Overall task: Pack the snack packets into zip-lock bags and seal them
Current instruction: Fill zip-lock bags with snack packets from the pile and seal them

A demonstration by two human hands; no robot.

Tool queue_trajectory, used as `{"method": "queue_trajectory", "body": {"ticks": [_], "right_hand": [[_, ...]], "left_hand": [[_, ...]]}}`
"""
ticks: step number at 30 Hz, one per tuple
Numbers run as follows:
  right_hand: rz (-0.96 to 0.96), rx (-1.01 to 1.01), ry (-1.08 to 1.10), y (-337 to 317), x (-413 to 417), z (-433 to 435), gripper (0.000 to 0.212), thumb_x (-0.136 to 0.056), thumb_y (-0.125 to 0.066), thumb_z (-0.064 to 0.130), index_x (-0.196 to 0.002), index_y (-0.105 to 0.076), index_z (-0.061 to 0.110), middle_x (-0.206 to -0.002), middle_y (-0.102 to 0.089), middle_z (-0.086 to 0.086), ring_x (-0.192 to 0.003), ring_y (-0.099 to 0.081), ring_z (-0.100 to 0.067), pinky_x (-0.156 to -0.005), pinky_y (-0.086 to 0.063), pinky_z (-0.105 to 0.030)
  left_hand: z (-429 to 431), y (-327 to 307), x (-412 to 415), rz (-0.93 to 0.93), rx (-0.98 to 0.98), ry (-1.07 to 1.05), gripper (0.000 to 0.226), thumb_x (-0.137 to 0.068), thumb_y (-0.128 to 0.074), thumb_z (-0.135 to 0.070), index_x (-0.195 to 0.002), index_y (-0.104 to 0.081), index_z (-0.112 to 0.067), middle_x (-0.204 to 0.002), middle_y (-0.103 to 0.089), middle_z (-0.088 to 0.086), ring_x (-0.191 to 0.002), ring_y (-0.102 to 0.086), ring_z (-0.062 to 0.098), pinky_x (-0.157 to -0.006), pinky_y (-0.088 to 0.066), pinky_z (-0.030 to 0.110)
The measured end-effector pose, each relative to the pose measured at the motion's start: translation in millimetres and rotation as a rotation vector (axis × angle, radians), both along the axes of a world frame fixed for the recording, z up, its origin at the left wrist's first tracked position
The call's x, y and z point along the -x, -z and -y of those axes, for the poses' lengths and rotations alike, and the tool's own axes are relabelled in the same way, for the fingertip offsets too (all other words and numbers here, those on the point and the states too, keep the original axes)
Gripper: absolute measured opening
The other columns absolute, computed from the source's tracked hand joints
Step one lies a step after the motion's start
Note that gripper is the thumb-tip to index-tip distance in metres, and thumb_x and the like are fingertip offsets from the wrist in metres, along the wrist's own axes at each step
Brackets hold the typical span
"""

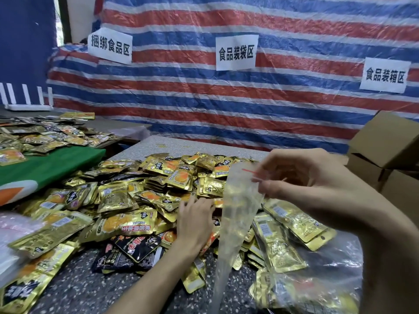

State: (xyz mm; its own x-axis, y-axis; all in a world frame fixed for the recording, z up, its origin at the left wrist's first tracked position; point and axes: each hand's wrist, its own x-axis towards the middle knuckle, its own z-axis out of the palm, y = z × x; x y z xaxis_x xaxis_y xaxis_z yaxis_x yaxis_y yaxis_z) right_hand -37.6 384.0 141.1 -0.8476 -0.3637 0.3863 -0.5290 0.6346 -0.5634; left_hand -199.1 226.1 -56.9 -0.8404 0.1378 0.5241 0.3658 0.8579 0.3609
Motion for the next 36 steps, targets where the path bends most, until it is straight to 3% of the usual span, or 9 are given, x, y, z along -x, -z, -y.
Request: {"method": "queue_trajectory", "body": {"ticks": [5,12,15,18,23,29,31,33,36], "right_hand": [[0.012,0.029,-0.012,-1,-3,3,0.009,-0.086,-0.071,0.011,-0.087,-0.070,0.020,-0.086,-0.072,0.000,-0.079,-0.070,-0.016,-0.077,-0.060,-0.041],[-0.060,-0.019,-0.065,-3,-5,10,0.009,-0.083,-0.075,0.016,-0.085,-0.077,0.024,-0.086,-0.074,0.009,-0.080,-0.070,-0.008,-0.074,-0.059,-0.027],[-0.056,-0.031,-0.066,-2,-4,13,0.008,-0.082,-0.075,0.019,-0.086,-0.079,0.025,-0.085,-0.074,0.012,-0.078,-0.071,-0.008,-0.074,-0.060,-0.032],[-0.032,-0.032,-0.066,-1,-2,19,0.007,-0.080,-0.075,0.025,-0.085,-0.080,0.026,-0.085,-0.074,0.013,-0.078,-0.070,-0.009,-0.073,-0.059,-0.037],[-0.033,-0.023,-0.078,1,0,28,0.010,-0.080,-0.078,0.014,-0.082,-0.081,0.023,-0.080,-0.074,0.011,-0.069,-0.067,-0.007,-0.064,-0.057,-0.028],[-0.044,-0.019,-0.084,5,2,30,0.011,-0.080,-0.079,0.014,-0.084,-0.082,0.024,-0.083,-0.074,0.008,-0.072,-0.069,-0.014,-0.067,-0.056,-0.040],[-0.030,-0.039,-0.092,7,4,33,0.011,-0.081,-0.079,0.015,-0.086,-0.083,0.025,-0.084,-0.074,0.009,-0.076,-0.070,-0.013,-0.069,-0.058,-0.042],[-0.014,-0.056,-0.124,9,6,40,0.012,-0.081,-0.080,0.014,-0.087,-0.083,0.024,-0.086,-0.074,0.008,-0.078,-0.071,-0.015,-0.071,-0.058,-0.043],[-0.014,-0.051,-0.198,13,8,52,0.013,-0.081,-0.080,0.009,-0.087,-0.082,0.021,-0.087,-0.073,0.005,-0.078,-0.071,-0.016,-0.070,-0.058,-0.043]], "left_hand": [[14,-30,0,-0.137,-0.282,0.040,0.017,-0.103,-0.051,-0.030,-0.106,-0.066,-0.023,-0.098,-0.067,-0.007,-0.087,-0.055,0.008,-0.089,-0.045,0.035],[61,-118,-23,-0.090,-0.809,0.193,0.012,-0.103,-0.051,-0.019,-0.098,-0.062,-0.019,-0.093,-0.063,-0.003,-0.080,-0.066,0.013,-0.054,-0.055,0.022],[89,-154,-48,-0.148,-1.085,0.243,0.005,-0.098,-0.059,-0.018,-0.098,-0.062,-0.022,-0.100,-0.067,0.002,-0.079,-0.073,0.011,-0.056,-0.057,0.020],[110,-177,-77,-0.173,-1.211,0.316,0.004,-0.088,-0.070,-0.018,-0.089,-0.070,-0.022,-0.095,-0.074,0.006,-0.083,-0.075,0.017,-0.063,-0.061,0.027],[123,-196,-112,-0.223,-0.967,0.303,0.006,-0.072,-0.082,-0.023,-0.076,-0.078,-0.025,-0.079,-0.076,-0.002,-0.072,-0.074,0.018,-0.065,-0.062,0.027],[125,-201,-130,-0.101,-0.631,0.338,0.017,-0.063,-0.084,-0.029,-0.079,-0.079,-0.028,-0.075,-0.076,-0.006,-0.072,-0.075,0.013,-0.069,-0.063,0.033],[122,-201,-133,-0.062,-0.486,0.354,0.014,-0.065,-0.084,-0.028,-0.078,-0.079,-0.032,-0.077,-0.076,-0.012,-0.080,-0.074,0.006,-0.073,-0.061,0.026],[116,-200,-132,-0.019,-0.382,0.337,0.008,-0.068,-0.083,-0.028,-0.073,-0.079,-0.032,-0.076,-0.075,-0.015,-0.084,-0.071,0.002,-0.070,-0.057,0.013],[103,-193,-123,0.086,-0.296,0.283,0.007,-0.073,-0.083,-0.025,-0.068,-0.079,-0.026,-0.068,-0.074,-0.012,-0.072,-0.069,0.001,-0.055,-0.049,0.016]]}}
